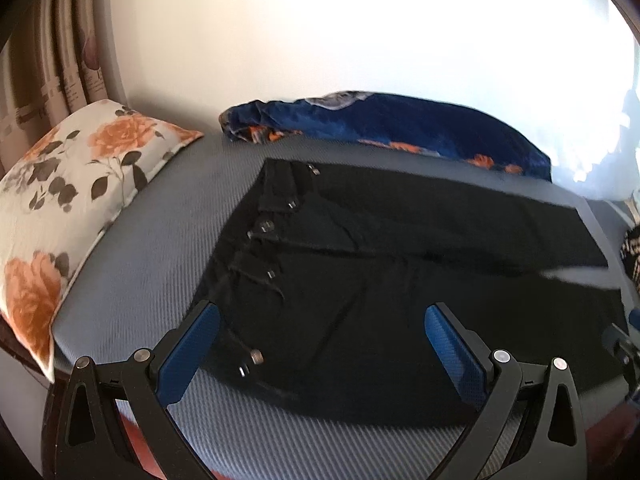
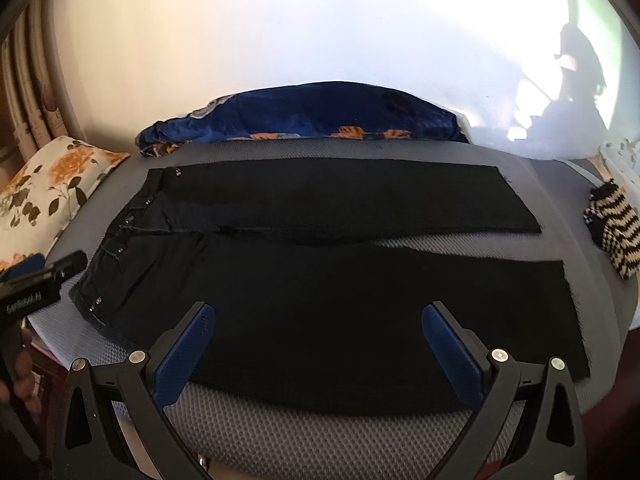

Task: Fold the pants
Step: 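Grasp the trouser waistband with the left tool while the right tool grips the leg edge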

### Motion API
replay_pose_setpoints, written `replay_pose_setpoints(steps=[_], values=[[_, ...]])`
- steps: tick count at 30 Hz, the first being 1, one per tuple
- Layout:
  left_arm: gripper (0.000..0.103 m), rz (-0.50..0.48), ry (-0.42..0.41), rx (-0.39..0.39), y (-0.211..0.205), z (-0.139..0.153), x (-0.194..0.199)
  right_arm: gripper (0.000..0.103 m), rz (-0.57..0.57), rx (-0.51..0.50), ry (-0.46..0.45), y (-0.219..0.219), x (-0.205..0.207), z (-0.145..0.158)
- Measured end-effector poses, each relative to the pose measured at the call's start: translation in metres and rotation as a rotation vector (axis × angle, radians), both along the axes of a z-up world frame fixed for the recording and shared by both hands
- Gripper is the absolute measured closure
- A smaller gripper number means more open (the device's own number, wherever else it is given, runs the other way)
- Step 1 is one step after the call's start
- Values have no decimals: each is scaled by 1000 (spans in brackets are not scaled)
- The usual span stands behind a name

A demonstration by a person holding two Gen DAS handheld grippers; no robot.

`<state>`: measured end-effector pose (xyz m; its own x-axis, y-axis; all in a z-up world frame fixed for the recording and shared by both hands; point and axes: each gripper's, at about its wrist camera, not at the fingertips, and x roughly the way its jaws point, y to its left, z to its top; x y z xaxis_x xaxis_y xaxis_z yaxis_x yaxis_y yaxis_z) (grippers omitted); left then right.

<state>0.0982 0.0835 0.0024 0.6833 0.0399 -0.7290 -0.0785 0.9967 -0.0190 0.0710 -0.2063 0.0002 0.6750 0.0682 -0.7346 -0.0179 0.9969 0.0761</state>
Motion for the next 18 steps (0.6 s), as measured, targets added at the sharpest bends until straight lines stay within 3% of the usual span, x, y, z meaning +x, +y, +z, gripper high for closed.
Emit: replay_pose_setpoints(steps=[6,10,16,18], values=[[3,-45,-30,-78,48,6,55,0,27,49,18,-3,36,-2],[22,-71,-10,-155,88,0,110,0,43,117,34,-7,65,-6],[41,-161,96,-279,135,-43,204,0,73,202,42,-13,119,-12],[43,-198,153,-360,149,-64,234,0,52,220,57,-15,138,-16]])
